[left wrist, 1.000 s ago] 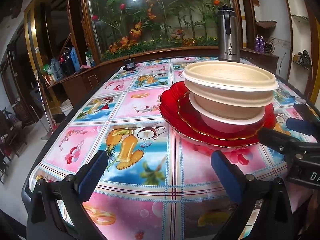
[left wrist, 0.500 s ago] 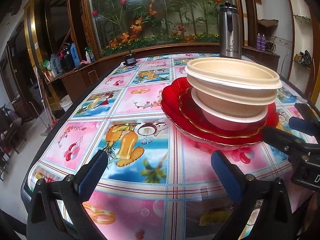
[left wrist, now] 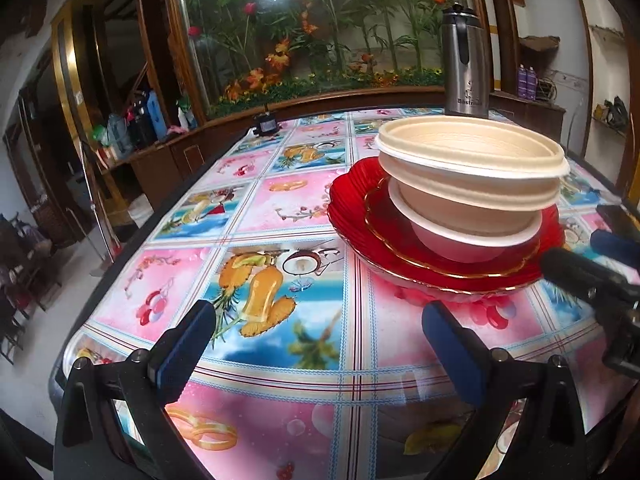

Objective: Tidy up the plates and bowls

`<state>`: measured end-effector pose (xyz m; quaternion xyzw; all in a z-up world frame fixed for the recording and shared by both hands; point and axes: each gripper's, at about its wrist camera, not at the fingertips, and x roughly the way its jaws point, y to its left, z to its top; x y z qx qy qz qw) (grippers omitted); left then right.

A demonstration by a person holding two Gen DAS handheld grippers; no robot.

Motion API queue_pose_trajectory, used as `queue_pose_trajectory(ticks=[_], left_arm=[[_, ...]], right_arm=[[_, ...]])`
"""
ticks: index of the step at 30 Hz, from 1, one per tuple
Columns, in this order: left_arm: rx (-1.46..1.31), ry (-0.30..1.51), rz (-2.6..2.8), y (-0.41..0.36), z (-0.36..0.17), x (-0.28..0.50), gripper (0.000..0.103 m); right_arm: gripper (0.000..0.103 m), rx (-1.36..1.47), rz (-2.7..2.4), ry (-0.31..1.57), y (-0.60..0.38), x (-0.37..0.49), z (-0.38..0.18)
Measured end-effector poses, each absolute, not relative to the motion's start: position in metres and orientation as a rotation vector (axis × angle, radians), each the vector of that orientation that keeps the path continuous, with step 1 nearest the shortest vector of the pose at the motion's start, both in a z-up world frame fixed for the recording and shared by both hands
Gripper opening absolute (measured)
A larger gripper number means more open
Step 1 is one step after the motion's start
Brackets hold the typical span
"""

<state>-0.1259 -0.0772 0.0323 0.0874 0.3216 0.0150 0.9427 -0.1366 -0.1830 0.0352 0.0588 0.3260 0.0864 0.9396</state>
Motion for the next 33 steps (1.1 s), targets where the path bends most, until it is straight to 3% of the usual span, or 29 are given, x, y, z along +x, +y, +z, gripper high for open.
queue_pose_trajectory(ticks=[19, 29, 33], left_arm=[[0.232, 0.645, 0.017, -0.085, 0.033, -0.130, 0.103], [0.162, 0.711, -0.024, -0.078, 0.035, -0.119, 0.103], [0.152, 0.762, -0.022, -0.081, 0.034, -0.103, 0.103]], right_arm=[[0.091, 0.079, 0.164, 0.565, -0.180, -0.153, 0.042], [0.091, -0.025, 0.257, 0.610, -0.180, -0.143, 0.043], [0.090, -0.060, 0.364, 0.711, -0.169, -0.126, 0.034]])
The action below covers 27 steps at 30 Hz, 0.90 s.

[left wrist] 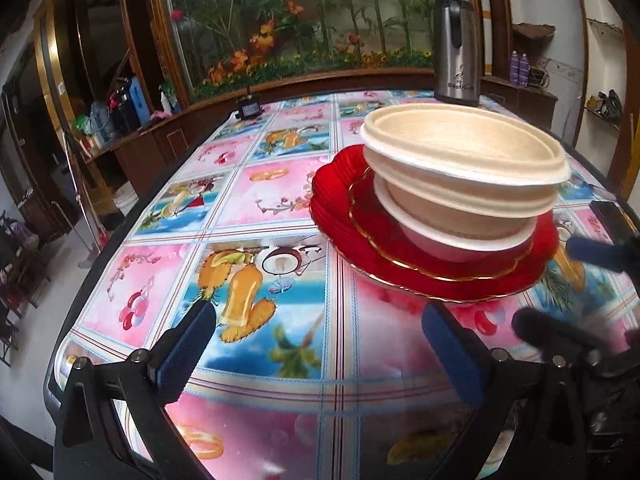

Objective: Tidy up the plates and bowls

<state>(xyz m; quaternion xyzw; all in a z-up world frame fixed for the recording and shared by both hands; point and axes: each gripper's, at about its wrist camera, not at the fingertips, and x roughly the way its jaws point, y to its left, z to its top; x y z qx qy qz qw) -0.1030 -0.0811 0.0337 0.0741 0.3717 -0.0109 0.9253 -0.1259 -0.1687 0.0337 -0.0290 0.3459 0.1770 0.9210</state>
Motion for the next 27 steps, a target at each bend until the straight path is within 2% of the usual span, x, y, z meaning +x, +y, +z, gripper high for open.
queue_pose_trajectory(ticks=[3, 13, 19, 22, 24, 27], left_arm=[[0.130, 0.808, -0.009, -0.075, 0.027, -0.098, 0.103], [0.070, 0.963, 0.159, -0.051, 0.019, -0.103, 0.103], [0.068, 0.957, 0.220, -0.058, 0.039, -0.118, 0.103], [0.064, 0.958, 0.248, -0.067, 0.034, -0.128, 0.103], [0.061, 0.988, 0.272, -0.066, 0.024, -0.129, 0.103], [0.047, 1.027, 0.358, -0.059, 0.016, -0.136, 0.103]], right_arm=[[0.090, -0.036, 0.409, 0.814, -0.168, -0.109, 0.023], [0.090, -0.078, 0.434, 0.910, -0.160, -0.098, 0.015], [0.090, -0.271, 0.455, 0.870, -0.151, -0.119, 0.037], [0.090, -0.360, 0.498, 0.792, -0.148, -0.134, 0.044], [0.090, -0.345, 0.574, 0.738, -0.151, -0.138, 0.040], [0.090, -0.354, 0.610, 0.778, -0.148, -0.127, 0.023]])
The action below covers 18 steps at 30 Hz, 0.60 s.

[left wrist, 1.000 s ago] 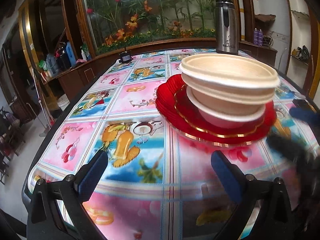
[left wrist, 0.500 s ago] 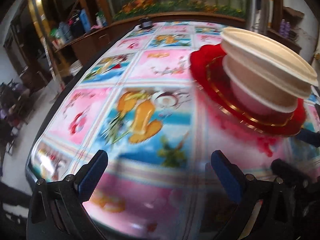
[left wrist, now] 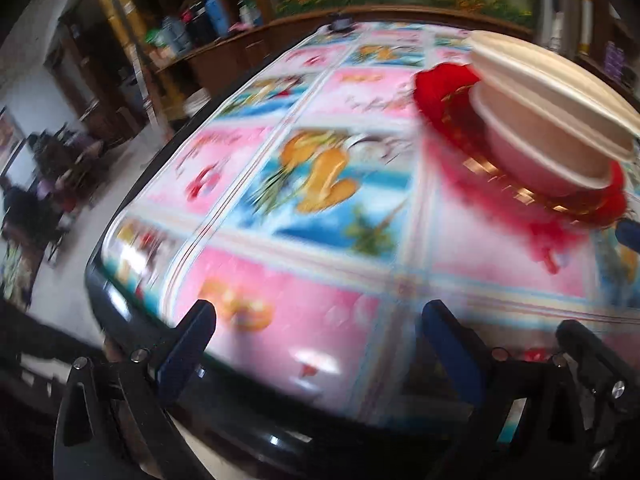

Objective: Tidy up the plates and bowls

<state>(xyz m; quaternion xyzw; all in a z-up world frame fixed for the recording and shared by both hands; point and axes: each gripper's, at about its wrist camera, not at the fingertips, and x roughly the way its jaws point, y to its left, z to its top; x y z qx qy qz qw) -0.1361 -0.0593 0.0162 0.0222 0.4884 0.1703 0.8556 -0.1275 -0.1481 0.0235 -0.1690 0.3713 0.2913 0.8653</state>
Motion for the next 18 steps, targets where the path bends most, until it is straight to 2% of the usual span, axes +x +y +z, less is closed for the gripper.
queue_pose_trajectory(ticks=[4, 12, 18], left_arm=[[0.037, 1.049, 0.461, -0.050, 0.027, -0.149, 0.103], [0.117, 0.969, 0.580, -0.047, 0.059, -0.140, 0.103], [0.037, 0.951, 0.567, -0.026, 0.093, -0.143, 0.103]], right_arm=[[0.090, -0.388, 0.681, 0.804, -0.148, -0.132, 0.020], [0.090, -0.375, 0.734, 0.756, -0.170, -0.123, 0.029], [0.090, -0.325, 0.736, 0.760, -0.195, -0.122, 0.038]])
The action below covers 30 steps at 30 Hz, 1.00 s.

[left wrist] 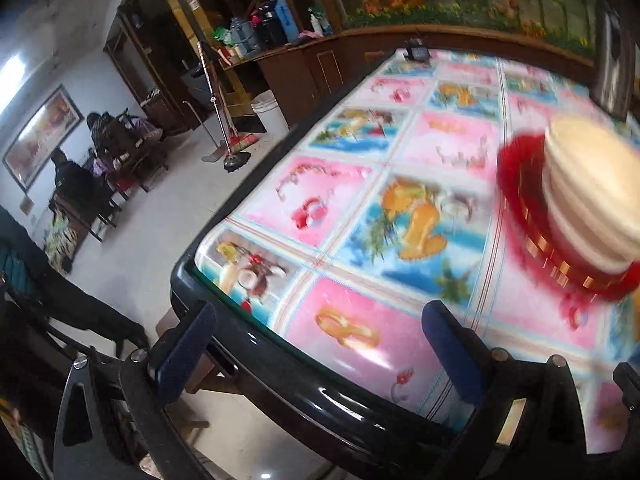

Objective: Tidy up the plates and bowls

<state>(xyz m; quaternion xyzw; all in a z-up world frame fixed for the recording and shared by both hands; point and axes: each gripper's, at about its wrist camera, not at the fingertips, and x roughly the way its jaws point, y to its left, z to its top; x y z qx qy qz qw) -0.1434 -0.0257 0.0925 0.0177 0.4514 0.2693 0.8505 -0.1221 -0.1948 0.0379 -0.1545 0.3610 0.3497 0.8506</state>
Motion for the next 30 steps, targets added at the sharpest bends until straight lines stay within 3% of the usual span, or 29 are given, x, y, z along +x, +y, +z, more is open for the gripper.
queue_pose_trajectory(ticks=[5, 15, 30], left_arm=[[0.037, 0.820, 0.576, -0.020, 0.121, -0.148, 0.103], [0.106, 0.790, 0.617, 0.006, 0.094, -0.134, 0.103], [-0.039, 0.716, 0.878, 0.159, 0.114, -0.159, 0.103]], right_arm=[[0.090, -0.366, 0.690, 0.698, -0.204, -0.129, 0.051], [0.090, -0.384, 0.689, 0.712, -0.206, -0.129, 0.043], [0.090, -0.414, 0.848, 0.595, -0.116, -0.129, 0.076]])
